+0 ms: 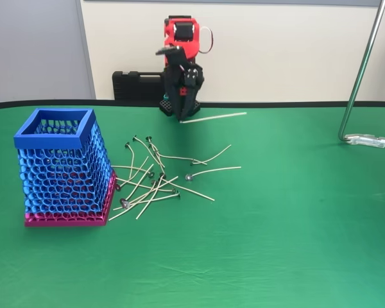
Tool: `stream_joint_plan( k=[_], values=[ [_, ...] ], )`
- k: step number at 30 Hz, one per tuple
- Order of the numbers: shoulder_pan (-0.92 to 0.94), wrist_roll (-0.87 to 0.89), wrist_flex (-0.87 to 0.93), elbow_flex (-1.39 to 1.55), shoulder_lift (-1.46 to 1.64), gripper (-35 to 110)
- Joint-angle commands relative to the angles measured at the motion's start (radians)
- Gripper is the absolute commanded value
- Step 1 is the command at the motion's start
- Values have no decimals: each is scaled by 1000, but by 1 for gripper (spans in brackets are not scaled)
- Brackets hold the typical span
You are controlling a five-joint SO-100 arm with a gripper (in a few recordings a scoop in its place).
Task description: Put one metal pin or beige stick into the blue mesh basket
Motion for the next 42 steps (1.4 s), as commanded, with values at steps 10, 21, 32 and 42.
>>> stream_joint_plan(
  k=[10,21,32,42],
  values=[
    [204,273,44,-14,345,1],
    [446,425,57,-242,262,1],
    [541,572,57,-568,-29,1],
    [574,617,57,-785,-256,1]
  ],
)
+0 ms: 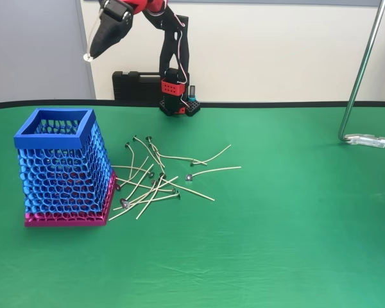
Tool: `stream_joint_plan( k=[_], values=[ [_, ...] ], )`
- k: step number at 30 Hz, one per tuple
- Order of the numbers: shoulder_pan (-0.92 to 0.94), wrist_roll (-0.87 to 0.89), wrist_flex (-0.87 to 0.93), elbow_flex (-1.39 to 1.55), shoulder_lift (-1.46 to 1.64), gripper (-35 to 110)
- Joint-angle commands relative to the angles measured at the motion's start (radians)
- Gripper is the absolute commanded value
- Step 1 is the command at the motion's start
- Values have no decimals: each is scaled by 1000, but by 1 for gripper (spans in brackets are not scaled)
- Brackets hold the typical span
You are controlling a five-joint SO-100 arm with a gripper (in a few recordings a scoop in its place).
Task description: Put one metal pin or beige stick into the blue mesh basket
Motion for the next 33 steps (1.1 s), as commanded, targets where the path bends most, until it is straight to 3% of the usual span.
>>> stream_joint_plan(
  k=[1,20,33],
  values=[
    [15,15,2,-117,-71,1],
    [-21,38,-28,-661,-523,1],
    [-5,35,-149,-678,-647,1]
  ],
)
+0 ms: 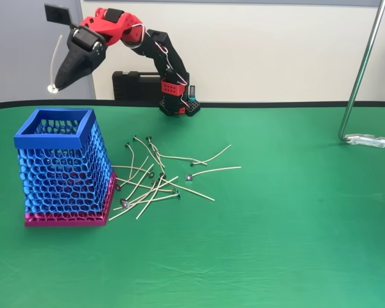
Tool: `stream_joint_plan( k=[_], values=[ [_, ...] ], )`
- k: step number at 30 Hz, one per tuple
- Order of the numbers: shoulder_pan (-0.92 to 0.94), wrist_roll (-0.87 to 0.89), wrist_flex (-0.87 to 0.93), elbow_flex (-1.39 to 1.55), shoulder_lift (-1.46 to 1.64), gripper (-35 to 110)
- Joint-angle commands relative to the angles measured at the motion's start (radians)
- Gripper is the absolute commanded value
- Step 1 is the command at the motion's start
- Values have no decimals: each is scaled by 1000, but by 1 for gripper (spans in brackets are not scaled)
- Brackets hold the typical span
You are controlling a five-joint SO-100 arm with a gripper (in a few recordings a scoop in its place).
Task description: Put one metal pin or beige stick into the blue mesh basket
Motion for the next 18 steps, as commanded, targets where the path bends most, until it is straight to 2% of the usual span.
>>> stream_joint_plan(
  k=[1,3,8,18],
  values=[
    [5,-2,-23,-20,12,1],
    [3,9,-25,-15,18,3],
    [8,38,-26,-29,26,20],
    [14,54,-46,-52,51,24]
  ],
)
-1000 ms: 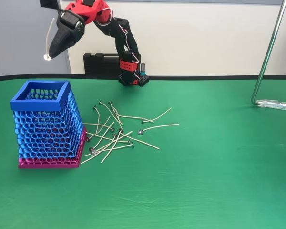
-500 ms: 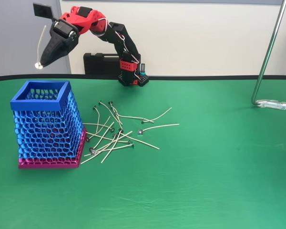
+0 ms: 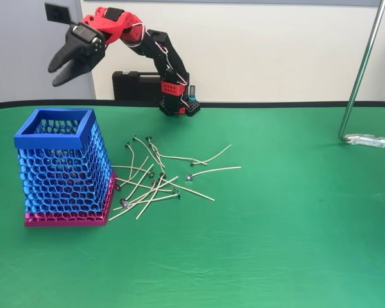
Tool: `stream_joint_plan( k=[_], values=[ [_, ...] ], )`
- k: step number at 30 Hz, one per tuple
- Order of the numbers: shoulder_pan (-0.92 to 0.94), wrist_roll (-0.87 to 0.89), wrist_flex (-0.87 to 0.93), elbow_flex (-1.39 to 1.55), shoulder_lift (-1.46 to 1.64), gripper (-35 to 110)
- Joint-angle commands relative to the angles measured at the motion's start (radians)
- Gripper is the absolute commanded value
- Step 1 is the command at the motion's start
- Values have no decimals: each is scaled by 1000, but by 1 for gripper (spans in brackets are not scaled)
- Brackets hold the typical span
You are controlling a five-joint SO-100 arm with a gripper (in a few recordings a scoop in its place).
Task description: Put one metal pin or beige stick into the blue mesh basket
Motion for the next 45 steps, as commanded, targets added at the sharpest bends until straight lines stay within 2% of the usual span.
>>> stream_joint_plan(
  k=[1,3,7,17,25,37,45],
  values=[
    [9,8,-26,-32,60,24],
    [8,8,-48,17,95,22],
    [-21,-2,-67,199,232,1],
    [-166,54,-66,828,698,1],
    [-327,95,-150,1451,1150,0],
    [-520,215,-140,2063,1683,0],
    [-552,239,-181,2439,2016,0]
  ],
)
